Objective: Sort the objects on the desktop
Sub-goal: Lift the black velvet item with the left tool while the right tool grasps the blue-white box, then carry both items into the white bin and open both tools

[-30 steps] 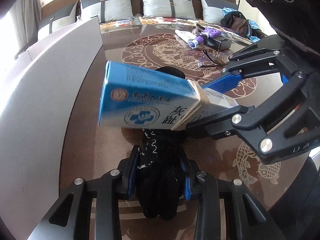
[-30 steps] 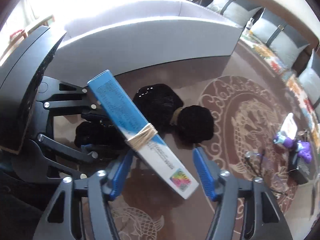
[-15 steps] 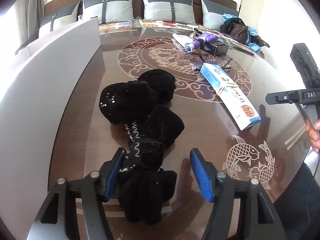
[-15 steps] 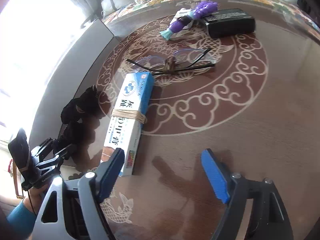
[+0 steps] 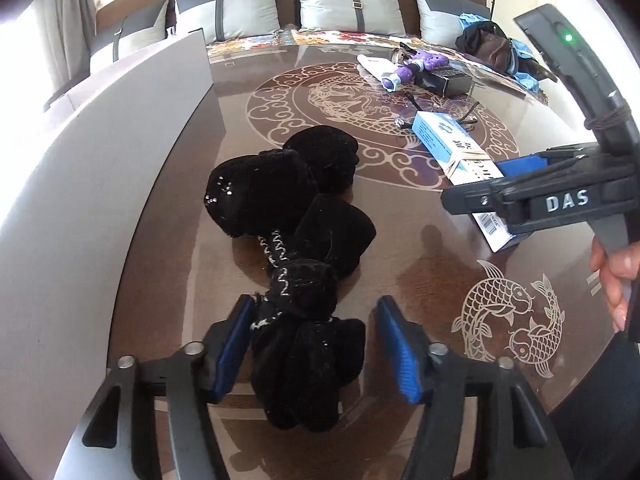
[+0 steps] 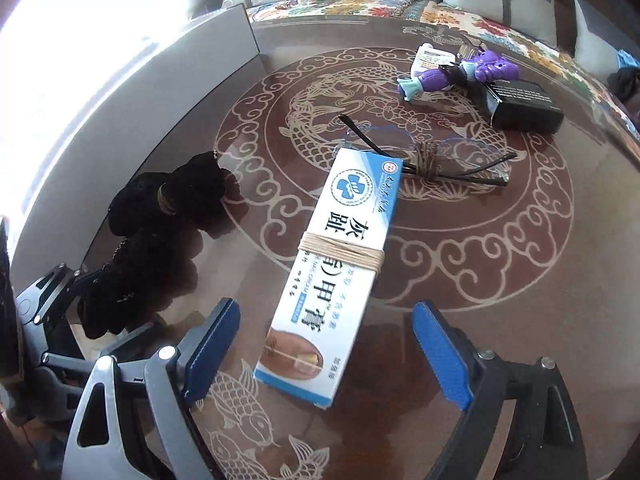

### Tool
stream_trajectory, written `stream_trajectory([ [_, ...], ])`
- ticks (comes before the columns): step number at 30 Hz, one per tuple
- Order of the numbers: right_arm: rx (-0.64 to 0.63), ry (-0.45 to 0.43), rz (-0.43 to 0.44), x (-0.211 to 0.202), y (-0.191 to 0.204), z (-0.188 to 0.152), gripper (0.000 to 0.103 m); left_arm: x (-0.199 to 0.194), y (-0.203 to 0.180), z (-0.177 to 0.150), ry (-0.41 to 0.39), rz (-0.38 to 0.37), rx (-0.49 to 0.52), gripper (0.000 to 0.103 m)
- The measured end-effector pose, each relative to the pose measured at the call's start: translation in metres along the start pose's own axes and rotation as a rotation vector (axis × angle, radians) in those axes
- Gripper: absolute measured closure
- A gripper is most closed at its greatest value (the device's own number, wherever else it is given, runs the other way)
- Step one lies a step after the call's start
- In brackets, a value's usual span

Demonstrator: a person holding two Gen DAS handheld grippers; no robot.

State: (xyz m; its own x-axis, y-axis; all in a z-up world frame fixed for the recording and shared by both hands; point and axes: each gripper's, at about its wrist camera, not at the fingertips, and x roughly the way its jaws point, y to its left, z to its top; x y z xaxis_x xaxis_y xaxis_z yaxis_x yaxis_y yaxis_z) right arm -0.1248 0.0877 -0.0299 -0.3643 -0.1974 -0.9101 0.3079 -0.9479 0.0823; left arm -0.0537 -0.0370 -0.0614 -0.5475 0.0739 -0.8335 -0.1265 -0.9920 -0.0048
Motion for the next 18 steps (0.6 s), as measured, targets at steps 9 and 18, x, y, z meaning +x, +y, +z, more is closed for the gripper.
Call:
stream_trajectory([
  [9,-0.069,0.027,-0.083,-0.015,0.001,-0.023,0.062,-0.022,0.018,-0.021,-0.007,-0.114,-0.119,0.07],
  [18,0.064,0.006,0.052,-0.064,-0.032,-0.048,0.062,-0.062,0.019,-0.029,-0.124,-0.251,-0.151,0.07],
])
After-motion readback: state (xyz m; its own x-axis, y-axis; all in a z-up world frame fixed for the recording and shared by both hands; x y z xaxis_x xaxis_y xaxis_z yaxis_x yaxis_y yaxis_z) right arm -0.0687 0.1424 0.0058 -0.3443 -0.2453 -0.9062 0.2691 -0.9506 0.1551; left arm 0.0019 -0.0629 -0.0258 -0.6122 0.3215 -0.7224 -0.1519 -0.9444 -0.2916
